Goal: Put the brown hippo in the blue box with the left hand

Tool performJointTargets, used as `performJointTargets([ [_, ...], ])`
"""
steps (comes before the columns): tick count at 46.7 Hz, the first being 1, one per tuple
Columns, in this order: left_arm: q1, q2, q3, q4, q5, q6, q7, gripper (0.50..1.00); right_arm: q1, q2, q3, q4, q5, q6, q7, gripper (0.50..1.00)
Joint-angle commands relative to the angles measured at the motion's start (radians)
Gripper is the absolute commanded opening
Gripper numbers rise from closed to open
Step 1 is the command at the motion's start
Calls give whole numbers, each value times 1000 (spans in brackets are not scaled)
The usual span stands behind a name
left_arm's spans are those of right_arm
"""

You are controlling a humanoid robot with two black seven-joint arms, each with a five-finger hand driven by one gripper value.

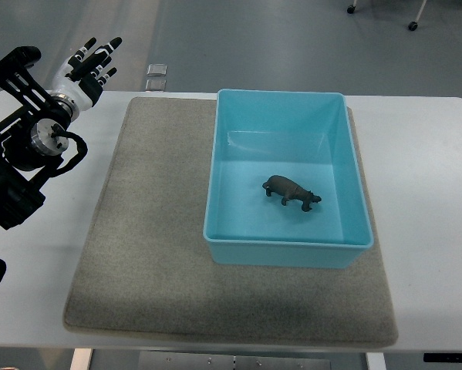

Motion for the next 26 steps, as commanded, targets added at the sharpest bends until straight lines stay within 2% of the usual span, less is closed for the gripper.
performJointTargets([
  [1,0,0,-26,-1,0,-6,0,994,0,0,0,0,0,0,0,936],
  [26,0,-1,-32,-4,3,-13,-26,994,-2,0,2,12,-6,14,0,936],
])
